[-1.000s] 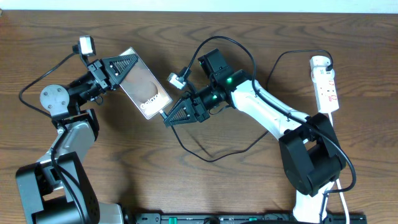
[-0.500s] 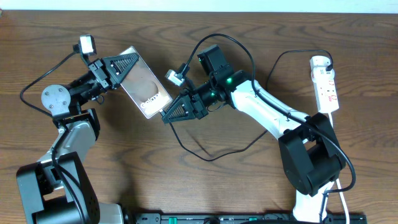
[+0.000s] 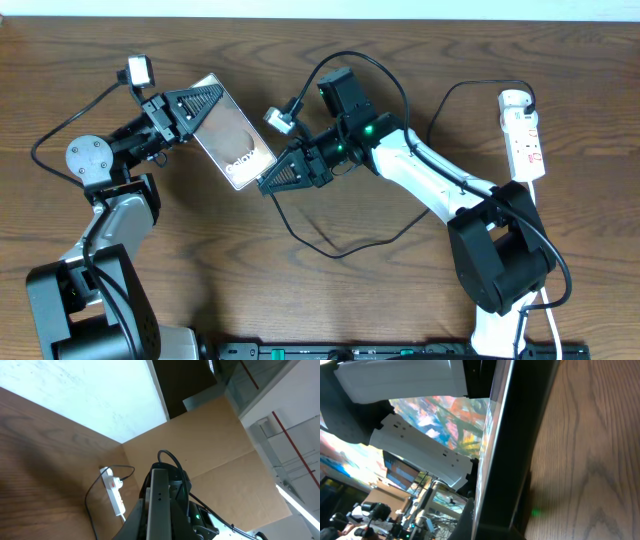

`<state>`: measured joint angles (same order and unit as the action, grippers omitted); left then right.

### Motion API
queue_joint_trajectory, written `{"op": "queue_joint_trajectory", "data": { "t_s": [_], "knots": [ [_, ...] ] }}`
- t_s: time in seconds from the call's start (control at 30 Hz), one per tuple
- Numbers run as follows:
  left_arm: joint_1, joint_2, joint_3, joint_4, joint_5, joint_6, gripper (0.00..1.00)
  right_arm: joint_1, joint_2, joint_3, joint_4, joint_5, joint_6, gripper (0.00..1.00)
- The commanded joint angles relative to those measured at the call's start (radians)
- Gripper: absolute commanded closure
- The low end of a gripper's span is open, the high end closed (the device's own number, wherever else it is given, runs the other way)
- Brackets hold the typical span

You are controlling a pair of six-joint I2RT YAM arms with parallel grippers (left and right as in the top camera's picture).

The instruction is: Plug charger to phone and switch on socket

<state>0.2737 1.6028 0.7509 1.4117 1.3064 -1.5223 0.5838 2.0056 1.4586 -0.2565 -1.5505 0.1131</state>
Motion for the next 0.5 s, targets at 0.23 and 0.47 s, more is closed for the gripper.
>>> {"op": "queue_joint_trajectory", "data": {
  "t_s": [0.23,0.47],
  "knots": [
    [-0.024,-0.015,0.01,0.011,0.119,-0.013,0.93,-0.018,0.01,0.017,0.022,-0.004,0.014,0.99],
    [-0.024,-0.015,0.01,0.011,0.11,-0.001,0.93,-0.018,0.01,0.017,0.022,-0.004,0.013,0.46]
  ]
}}
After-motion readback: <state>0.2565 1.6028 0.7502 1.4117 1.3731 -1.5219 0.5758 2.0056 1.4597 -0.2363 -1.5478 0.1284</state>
